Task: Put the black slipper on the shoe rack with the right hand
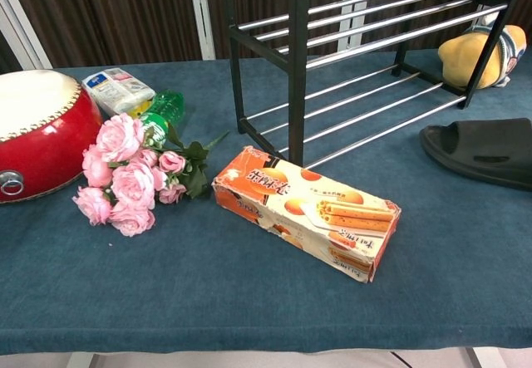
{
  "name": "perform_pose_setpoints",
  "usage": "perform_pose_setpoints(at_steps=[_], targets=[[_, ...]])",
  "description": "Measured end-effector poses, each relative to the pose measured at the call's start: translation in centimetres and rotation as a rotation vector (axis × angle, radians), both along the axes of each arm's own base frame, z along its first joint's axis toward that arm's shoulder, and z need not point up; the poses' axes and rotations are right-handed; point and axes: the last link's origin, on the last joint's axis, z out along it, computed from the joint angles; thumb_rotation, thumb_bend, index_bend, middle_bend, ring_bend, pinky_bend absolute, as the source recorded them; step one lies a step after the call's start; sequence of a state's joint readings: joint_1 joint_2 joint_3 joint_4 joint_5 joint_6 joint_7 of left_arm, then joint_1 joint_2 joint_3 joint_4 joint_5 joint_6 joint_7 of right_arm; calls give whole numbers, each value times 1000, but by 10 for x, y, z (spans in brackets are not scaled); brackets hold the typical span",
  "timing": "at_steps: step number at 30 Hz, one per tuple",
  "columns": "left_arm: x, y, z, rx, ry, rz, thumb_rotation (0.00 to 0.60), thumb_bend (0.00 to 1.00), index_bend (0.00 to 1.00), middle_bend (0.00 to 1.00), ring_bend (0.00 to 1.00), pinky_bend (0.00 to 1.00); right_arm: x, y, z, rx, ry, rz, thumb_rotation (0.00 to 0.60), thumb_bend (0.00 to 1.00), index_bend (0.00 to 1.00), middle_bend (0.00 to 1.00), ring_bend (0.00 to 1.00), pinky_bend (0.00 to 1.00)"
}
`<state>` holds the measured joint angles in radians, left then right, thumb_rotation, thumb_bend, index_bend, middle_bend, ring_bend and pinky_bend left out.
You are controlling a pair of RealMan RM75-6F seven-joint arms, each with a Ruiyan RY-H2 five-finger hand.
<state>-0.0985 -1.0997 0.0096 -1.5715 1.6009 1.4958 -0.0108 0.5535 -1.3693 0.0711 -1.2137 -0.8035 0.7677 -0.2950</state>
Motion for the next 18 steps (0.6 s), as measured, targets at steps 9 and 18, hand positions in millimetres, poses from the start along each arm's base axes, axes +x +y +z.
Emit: perform_pose_setpoints(at_steps=[9,18], targets=[[0,0,0,0,-2,4,600,358,0,52,0,35,4,1,2,-71,-51,19,600,145,840,626,664,764],[-1,-1,0,-1,-6,5,600,357,0,52,0,35,20,5,26,-155,-168,52,600,145,840,627,664,760]])
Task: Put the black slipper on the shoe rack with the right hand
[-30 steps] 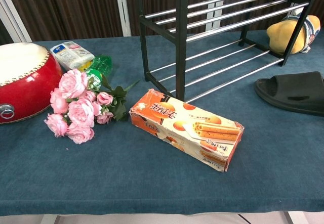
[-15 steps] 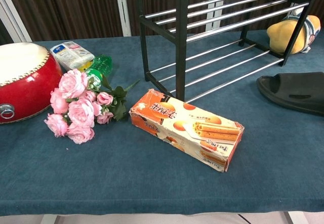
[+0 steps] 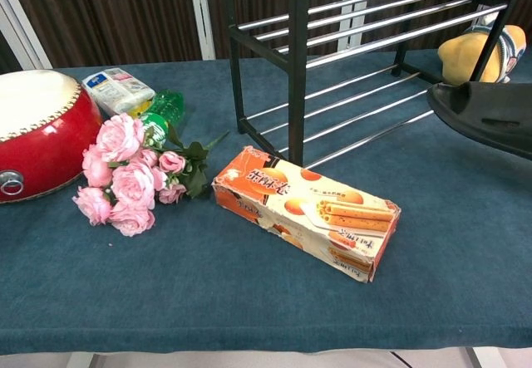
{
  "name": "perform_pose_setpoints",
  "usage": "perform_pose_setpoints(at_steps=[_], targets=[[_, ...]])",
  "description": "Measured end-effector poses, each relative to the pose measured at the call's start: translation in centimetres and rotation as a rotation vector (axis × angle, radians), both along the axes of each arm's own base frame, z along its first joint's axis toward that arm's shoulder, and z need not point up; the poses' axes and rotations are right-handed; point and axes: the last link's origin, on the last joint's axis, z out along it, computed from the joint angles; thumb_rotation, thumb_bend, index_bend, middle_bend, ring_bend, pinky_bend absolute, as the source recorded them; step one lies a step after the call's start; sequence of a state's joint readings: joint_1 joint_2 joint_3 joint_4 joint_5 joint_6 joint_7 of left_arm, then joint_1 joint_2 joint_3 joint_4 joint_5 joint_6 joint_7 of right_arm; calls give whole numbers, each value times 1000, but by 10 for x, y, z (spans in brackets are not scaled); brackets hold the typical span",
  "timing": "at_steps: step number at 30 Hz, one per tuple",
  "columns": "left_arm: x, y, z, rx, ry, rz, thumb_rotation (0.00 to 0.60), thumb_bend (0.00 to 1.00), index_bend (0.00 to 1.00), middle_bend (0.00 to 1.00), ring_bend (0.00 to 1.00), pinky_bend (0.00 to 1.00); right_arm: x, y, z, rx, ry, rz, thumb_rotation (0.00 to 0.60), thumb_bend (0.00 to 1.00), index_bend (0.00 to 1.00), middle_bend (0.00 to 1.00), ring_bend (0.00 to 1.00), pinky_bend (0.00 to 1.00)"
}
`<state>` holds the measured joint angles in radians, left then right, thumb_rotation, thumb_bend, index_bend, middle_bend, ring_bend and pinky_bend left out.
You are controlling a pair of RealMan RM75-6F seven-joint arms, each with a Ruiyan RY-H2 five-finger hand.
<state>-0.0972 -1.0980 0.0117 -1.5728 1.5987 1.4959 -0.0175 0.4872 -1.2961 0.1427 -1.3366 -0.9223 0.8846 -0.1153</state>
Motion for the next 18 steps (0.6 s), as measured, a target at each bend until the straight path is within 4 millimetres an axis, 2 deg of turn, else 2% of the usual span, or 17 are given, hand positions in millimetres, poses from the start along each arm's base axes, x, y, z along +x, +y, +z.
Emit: perform_pose_setpoints(at_steps=[5,11,14,18], targets=[[0,2,-1,-8,0,5,600,357,0,52,0,36,16,-16,4,-27,-81,-16,600,144,840,627,664,756],[-2,6,-1,-14,-2,21,600,357,0,53,0,38,40,-47,-5,-24,-140,-74,600,144,801,627,643,725],[-2,6,-1,-17,-10,25,600,356,0,52,0,38,56,-65,-15,-19,-154,-113,600,145,786,627,631,711],[-4,9,1,-24,-20,37,600,357,0,52,0,38,86,-89,-40,-6,-191,-158,600,144,780,627,626,683]])
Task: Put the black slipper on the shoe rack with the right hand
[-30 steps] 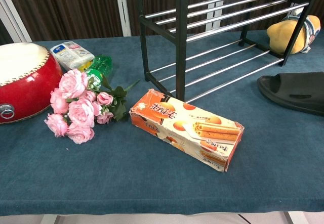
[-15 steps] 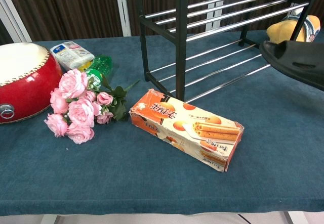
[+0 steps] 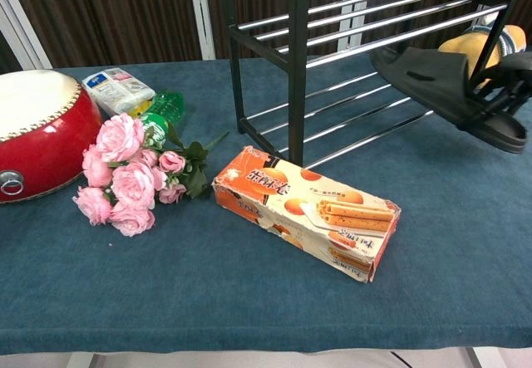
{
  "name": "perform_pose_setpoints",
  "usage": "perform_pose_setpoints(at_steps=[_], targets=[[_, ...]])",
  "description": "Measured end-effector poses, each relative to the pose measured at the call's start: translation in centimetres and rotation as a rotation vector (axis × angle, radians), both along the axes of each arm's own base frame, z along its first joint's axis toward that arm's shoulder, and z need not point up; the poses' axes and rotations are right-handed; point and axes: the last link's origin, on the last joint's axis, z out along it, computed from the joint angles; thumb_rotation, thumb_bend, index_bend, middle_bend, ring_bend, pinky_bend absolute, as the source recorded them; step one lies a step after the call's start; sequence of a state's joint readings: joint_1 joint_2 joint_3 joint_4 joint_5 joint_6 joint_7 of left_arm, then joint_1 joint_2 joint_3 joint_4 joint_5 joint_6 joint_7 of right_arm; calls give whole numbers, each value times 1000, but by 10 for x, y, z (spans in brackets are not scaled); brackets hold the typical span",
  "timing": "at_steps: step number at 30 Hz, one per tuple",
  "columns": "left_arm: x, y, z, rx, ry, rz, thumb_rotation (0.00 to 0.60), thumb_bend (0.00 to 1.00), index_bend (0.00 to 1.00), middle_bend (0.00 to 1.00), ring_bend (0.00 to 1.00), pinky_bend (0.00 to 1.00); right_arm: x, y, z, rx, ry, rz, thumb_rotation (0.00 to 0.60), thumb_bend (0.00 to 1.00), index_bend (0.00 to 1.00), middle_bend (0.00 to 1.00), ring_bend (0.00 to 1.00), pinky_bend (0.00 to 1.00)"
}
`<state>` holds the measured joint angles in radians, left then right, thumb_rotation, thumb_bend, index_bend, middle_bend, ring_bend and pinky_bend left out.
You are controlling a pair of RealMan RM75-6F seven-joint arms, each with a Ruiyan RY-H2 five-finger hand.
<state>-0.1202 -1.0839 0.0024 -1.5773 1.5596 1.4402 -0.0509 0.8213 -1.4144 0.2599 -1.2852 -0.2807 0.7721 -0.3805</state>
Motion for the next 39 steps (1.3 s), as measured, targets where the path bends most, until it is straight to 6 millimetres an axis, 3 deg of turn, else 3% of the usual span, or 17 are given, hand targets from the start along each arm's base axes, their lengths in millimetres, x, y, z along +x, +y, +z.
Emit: perform_pose_setpoints(at_steps=[4,10,24,28,29,31,33,36,39], targets=[[-1,3,1,-5,-2,7,600,357,0,53,1,39,33,-20,-24,2,-42,-13,600,144,765,626,614,648],[-1,4,2,0,-5,9,600,358,0,54,1,39,64,-37,-37,-26,-27,-1,600,145,737,625,594,621],[-2,3,2,-3,-4,13,600,357,0,61,9,41,79,-46,-49,-69,-68,-42,600,144,679,601,545,525],[-2,4,3,-1,-6,13,600,358,0,61,9,41,84,-49,-55,-72,-71,-42,600,144,550,525,488,476],[-2,4,3,-1,-6,13,600,358,0,61,9,41,84,-49,-56,-72,-71,-42,600,144,464,482,452,453],[-2,4,3,1,-7,12,600,358,0,61,9,41,85,-50,-57,-68,-69,-40,600,144,196,347,328,380],[-2,3,4,1,-10,11,600,357,0,61,10,41,88,-50,-58,-69,-71,-31,600,144,47,243,227,310],[-1,2,3,-11,-17,8,600,357,0,67,18,44,91,-50,-59,-74,-75,-10,600,144,0,117,108,212],[1,0,1,-31,-25,-3,600,357,0,76,26,45,90,-49,-59,-65,-68,-8,600,144,0,61,55,178]])
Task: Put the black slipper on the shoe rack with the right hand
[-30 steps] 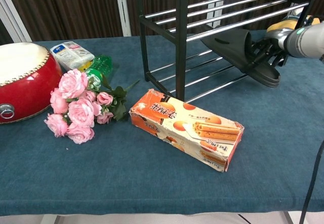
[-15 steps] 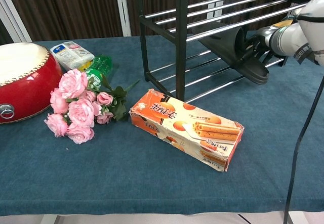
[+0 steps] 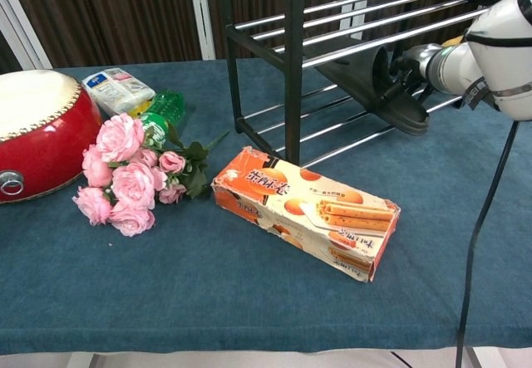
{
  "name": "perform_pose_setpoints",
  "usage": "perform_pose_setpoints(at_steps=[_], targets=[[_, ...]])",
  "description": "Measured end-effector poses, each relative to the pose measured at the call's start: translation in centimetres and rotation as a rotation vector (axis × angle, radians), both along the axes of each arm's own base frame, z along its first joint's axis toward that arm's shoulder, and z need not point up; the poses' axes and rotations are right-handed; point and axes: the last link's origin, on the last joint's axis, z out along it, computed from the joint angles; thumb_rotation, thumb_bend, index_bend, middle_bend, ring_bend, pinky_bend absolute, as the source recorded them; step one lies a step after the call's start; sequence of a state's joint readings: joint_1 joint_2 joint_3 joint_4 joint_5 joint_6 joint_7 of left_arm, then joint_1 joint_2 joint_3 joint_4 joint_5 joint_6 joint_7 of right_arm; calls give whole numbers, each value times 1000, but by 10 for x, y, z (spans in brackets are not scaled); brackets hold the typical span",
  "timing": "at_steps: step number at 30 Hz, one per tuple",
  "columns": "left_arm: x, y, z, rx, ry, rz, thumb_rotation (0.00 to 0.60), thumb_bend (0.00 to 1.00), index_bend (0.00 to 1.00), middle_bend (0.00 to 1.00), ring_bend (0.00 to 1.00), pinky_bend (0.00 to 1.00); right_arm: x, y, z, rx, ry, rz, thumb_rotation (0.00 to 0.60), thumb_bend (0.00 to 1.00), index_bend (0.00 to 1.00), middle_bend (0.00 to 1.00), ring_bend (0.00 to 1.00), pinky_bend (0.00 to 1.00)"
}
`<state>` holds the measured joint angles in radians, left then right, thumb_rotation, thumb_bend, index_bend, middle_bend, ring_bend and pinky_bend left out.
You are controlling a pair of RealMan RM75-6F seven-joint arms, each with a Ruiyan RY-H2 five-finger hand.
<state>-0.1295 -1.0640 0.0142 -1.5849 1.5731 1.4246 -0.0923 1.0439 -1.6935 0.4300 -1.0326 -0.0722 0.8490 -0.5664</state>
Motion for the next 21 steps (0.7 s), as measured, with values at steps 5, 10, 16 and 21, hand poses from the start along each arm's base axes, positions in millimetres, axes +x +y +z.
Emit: perform_pose_setpoints(at_steps=[5,10,16,21], targets=[[-1,0,1,0,-3,2,600,358,0,77,26,45,-2,2,0,6,-16,-7,600,143,0,23,4,146],[-1,0,3,9,-4,1,600,357,0,78,26,45,0,3,2,12,-25,-3,600,144,0,21,0,143],[-1,0,3,10,-4,0,600,357,0,77,26,45,-1,5,5,17,-17,9,600,144,0,21,0,140],[0,0,2,6,-2,-4,600,357,0,77,26,45,-3,13,8,42,-9,34,600,144,0,19,0,134]])
